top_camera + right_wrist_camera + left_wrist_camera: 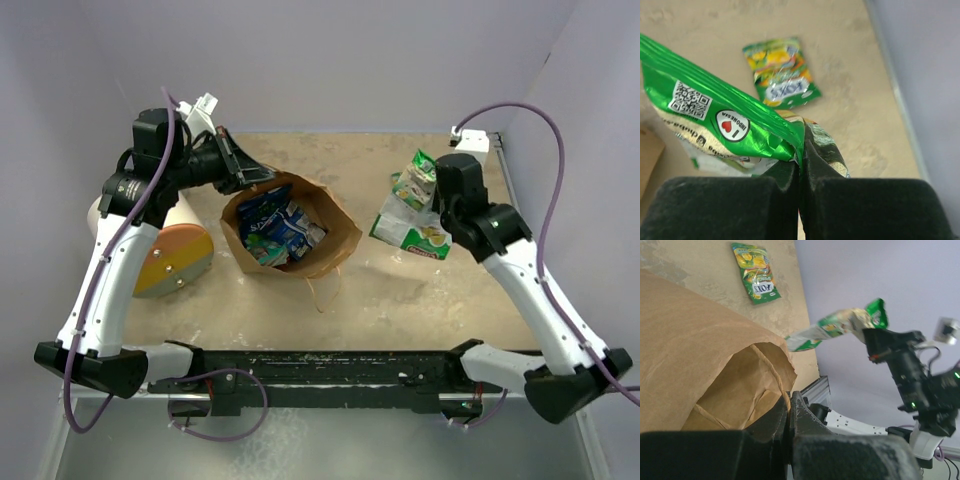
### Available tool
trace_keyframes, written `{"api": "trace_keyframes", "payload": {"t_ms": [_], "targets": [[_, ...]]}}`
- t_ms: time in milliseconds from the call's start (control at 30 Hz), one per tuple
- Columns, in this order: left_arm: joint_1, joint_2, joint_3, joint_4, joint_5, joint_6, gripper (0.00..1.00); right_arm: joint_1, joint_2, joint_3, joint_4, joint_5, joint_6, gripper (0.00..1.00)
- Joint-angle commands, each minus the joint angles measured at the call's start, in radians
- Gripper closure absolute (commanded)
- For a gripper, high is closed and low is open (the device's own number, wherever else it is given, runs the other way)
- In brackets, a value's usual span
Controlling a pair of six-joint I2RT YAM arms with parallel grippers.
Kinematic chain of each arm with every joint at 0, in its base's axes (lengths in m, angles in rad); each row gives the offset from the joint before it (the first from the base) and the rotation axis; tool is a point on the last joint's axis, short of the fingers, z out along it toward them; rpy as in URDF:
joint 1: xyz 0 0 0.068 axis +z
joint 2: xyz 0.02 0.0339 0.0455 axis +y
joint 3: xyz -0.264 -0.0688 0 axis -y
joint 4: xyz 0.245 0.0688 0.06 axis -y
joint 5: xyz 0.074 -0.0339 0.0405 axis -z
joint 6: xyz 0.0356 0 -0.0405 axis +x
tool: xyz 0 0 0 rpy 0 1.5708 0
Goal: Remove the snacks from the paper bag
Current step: Place the snack at the center of the board.
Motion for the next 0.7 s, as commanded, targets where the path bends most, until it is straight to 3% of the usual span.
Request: {"api": "trace_keyframes", "payload": {"t_ms": [0, 300, 533, 667], "targets": [[0.006, -0.039, 0.004, 0.025, 0.009, 0.021, 1.00, -0.044, 0.090, 0.034, -0.062, -0.269, 0.285, 1.00], [0.006, -0.054, -0.020, 0.064, 0.014, -0.005, 1.00, -0.188, 0.215, -0.027, -0.123, -0.538, 0.737, 1.00], [0.006, -0.037, -0.005, 0.066, 0.029, 0.004, 1.00, -0.394, 0.211, -0.211, -0.071, -0.615, 0.698, 1.00], [0.006, -0.020, 0.009, 0.065, 0.048, 0.025, 1.00, -0.509, 0.230, -0.257, -0.068, -0.544, 0.588, 0.91]]}}
